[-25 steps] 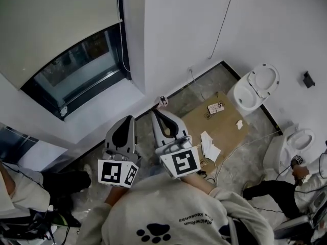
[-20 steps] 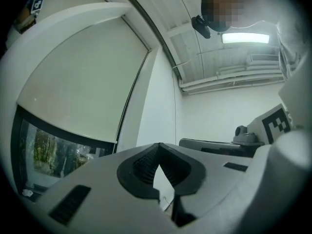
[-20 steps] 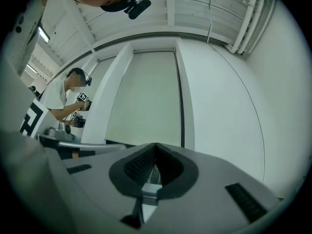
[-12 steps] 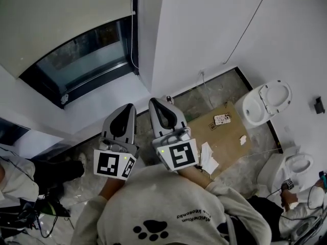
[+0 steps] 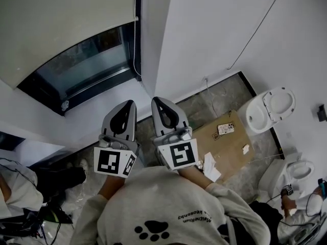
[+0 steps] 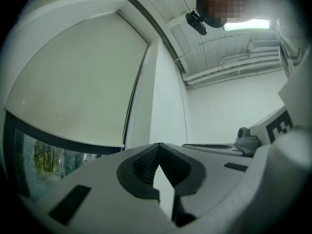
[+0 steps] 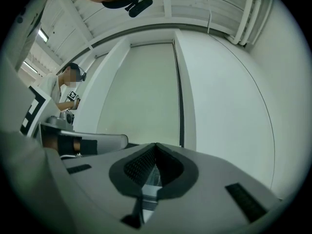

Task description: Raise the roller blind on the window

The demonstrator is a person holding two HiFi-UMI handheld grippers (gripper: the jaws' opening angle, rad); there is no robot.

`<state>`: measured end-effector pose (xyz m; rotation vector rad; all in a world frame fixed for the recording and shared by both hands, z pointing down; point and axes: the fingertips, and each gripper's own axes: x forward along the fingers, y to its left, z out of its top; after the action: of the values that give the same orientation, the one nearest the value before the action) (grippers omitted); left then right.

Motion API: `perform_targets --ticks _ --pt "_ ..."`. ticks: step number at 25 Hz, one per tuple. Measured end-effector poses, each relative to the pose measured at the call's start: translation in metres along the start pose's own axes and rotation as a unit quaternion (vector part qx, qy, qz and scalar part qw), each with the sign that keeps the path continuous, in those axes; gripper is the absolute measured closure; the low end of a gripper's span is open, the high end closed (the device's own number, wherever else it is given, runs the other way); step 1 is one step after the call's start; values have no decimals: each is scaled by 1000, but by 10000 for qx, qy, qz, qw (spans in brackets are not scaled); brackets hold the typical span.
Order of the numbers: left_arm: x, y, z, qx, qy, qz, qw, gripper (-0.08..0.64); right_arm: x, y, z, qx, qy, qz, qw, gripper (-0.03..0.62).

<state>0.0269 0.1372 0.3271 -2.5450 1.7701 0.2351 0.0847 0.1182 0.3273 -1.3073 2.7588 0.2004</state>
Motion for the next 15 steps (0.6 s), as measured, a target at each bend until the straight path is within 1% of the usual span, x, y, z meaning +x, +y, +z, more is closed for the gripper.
perform_targets --ticks 4,12,15 --pt "34 22 -3 -47 11 -171 9998 552 33 -15 -6 -26 36 -101 9999 583" --pt "105 79 -3 -174 37 -588 9981 552 118 -37 -12 -123 116 -334 9993 583" --pt "132 98 -2 -215 57 -779 9967 552 145 -48 -12 -106 157 -513 9985 583"
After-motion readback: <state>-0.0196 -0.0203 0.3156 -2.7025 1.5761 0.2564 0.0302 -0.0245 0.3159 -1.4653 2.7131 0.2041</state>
